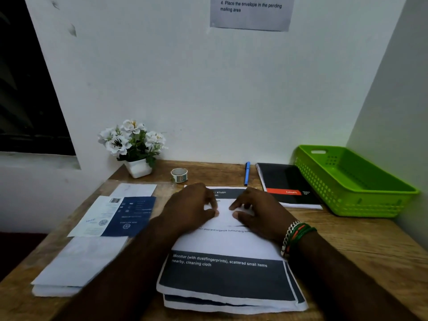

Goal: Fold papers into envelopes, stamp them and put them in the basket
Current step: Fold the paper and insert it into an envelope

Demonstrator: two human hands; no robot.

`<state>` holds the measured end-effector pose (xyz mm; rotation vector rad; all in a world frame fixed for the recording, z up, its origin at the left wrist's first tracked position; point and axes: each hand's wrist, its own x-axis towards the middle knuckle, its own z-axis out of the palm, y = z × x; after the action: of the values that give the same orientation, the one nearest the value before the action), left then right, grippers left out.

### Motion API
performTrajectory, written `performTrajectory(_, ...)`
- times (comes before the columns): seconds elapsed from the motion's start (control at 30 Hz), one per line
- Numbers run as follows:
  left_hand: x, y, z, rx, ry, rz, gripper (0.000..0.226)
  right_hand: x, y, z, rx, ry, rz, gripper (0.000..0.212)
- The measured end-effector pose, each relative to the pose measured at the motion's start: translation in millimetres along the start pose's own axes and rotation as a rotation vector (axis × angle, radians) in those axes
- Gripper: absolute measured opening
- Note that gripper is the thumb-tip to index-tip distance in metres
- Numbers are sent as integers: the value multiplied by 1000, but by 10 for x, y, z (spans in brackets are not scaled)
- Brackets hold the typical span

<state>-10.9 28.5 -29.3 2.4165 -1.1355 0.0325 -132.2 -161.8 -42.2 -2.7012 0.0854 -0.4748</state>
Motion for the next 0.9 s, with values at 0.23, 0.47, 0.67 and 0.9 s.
performTrajectory(0.23,-3,12,-69,124,96,-91,34,22,28,10,10,18,-10,14)
performTrajectory(0.47,62,137,182,130,7,61,45,41,84,52,-28,42,25,33)
performTrajectory(0.67,75,99,218,58,120,138,36,60,72,-3,-111,65,66,39)
performTrajectory(0.9,126,146,187,-107,254,121,12,107,55,-25,86,163,58,21)
